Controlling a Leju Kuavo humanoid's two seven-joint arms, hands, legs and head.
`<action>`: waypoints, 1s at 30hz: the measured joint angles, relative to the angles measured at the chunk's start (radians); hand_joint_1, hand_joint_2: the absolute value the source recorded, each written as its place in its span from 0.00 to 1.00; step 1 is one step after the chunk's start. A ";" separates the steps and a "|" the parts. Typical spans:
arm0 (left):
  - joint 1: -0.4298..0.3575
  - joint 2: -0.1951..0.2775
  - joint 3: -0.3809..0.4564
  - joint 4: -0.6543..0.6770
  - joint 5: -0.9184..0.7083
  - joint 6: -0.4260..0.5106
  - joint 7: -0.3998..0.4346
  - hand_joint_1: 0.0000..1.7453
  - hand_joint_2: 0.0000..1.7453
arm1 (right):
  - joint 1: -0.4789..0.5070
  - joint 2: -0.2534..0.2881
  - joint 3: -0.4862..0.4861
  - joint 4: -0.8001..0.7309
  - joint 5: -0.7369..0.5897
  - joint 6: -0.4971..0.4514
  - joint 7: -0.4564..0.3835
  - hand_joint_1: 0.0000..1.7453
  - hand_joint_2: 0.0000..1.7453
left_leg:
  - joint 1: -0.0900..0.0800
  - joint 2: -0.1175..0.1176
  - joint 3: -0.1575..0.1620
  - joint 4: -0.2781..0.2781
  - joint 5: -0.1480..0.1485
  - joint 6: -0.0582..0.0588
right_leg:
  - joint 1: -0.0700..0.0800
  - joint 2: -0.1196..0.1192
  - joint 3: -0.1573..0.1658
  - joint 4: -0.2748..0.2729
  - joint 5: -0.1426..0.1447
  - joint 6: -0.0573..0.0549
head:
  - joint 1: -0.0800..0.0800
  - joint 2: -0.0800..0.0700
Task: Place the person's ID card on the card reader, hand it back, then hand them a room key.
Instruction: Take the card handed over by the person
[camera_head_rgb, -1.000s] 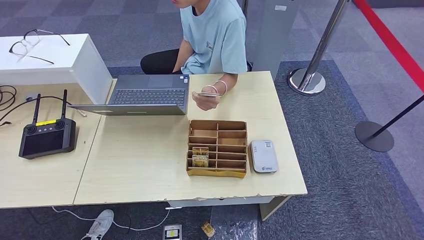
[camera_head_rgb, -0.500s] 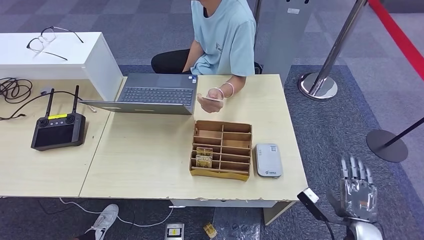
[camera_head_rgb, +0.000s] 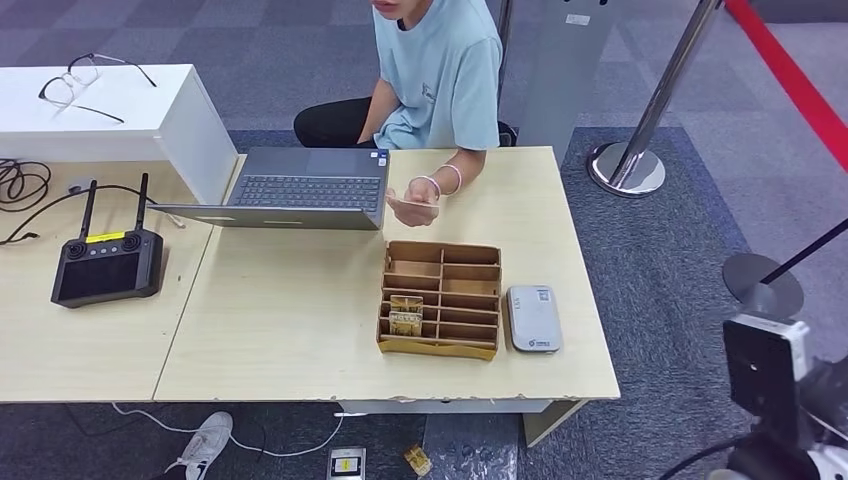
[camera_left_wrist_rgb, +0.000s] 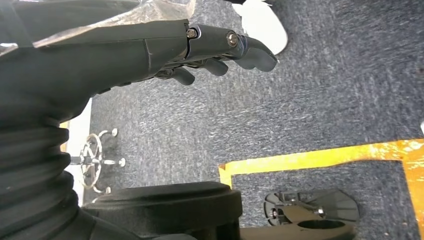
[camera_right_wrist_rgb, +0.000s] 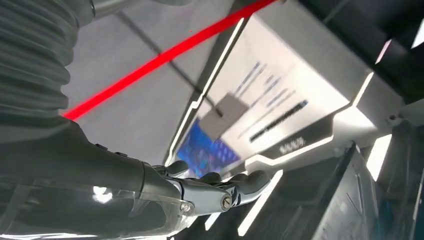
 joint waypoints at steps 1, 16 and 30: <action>0.000 0.001 0.000 0.000 0.000 0.000 0.006 0.00 1.00 | 0.005 0.006 -0.010 -0.012 -0.073 0.001 -0.058 0.00 1.00 | 0.000 0.000 0.000 0.000 0.000 0.000 | 0.000 0.000 0.000 0.000 0.000 0.000 | 0.000 0.000; -0.007 0.011 0.000 0.001 0.015 0.003 0.002 0.00 1.00 | 0.024 0.024 0.045 -0.112 -0.032 0.010 -0.057 0.00 1.00 | -0.001 0.002 0.001 0.000 -0.001 0.001 | -0.001 0.002 0.001 0.000 0.000 0.000 | 0.000 0.000; -0.011 0.014 0.000 0.001 0.018 0.006 -0.003 0.00 1.00 | -0.062 -0.095 0.294 -0.130 -0.123 0.011 0.018 0.00 1.00 | -0.001 0.005 0.000 0.000 -0.001 0.002 | -0.001 0.003 0.001 0.000 0.000 0.000 | 0.000 0.000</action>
